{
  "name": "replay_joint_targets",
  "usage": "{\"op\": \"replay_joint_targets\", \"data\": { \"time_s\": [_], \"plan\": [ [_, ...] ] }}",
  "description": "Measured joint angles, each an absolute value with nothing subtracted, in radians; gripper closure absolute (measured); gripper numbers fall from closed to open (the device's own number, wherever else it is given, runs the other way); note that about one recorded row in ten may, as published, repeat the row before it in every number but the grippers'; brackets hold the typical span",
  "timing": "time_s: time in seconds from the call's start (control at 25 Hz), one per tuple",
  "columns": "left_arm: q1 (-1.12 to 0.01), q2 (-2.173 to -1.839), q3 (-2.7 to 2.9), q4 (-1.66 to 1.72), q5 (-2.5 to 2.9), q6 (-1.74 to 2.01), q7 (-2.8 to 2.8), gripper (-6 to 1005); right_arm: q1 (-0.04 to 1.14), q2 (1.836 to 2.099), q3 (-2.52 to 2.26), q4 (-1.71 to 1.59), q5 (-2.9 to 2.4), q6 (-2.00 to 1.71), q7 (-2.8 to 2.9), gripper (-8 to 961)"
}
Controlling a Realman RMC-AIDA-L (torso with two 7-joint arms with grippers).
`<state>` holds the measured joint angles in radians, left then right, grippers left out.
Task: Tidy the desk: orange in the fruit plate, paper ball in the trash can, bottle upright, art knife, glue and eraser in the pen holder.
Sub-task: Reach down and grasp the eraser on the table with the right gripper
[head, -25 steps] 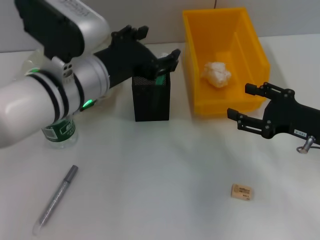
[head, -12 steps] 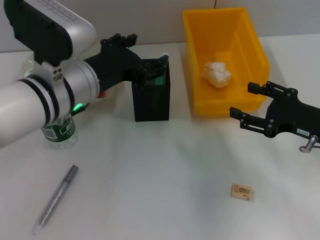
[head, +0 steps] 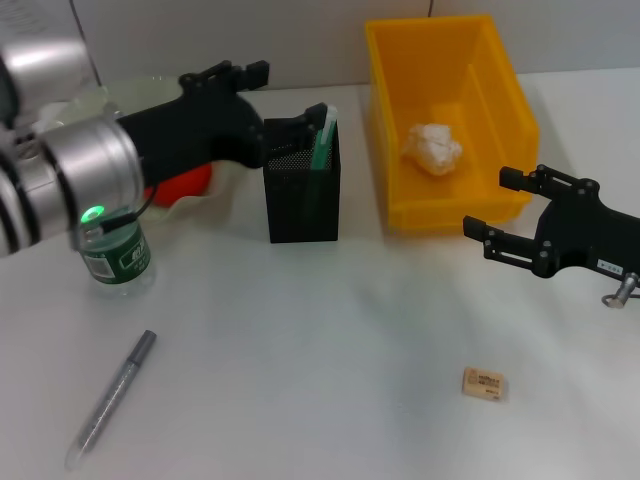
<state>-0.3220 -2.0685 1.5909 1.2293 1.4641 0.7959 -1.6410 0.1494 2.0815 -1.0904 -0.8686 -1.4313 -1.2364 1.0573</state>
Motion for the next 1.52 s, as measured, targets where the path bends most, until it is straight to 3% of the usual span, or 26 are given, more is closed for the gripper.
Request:
{"op": "replay_joint_targets", "data": {
  "time_s": [0.56,1.12,1.52],
  "plan": [
    [-0.282,-2.069,1.51,1.072,1.389,1.218,-1.327,153,0.152,2.079,-1.091,-1.023,-1.61,-1.244,1.276,187],
    [-0.295,-2.069,1.519,0.974,1.394,1.277,-1.248,153,0.134,2.079,-1.06,-1.403,-1.888,-1.421,1.733,188],
    [-0.303,-2.072,1.534,0.953,1.39,1.283,-1.232,154,0.224,2.077,-1.054,-1.507,-2.171,-1.516,2.034,189]
  ]
}}
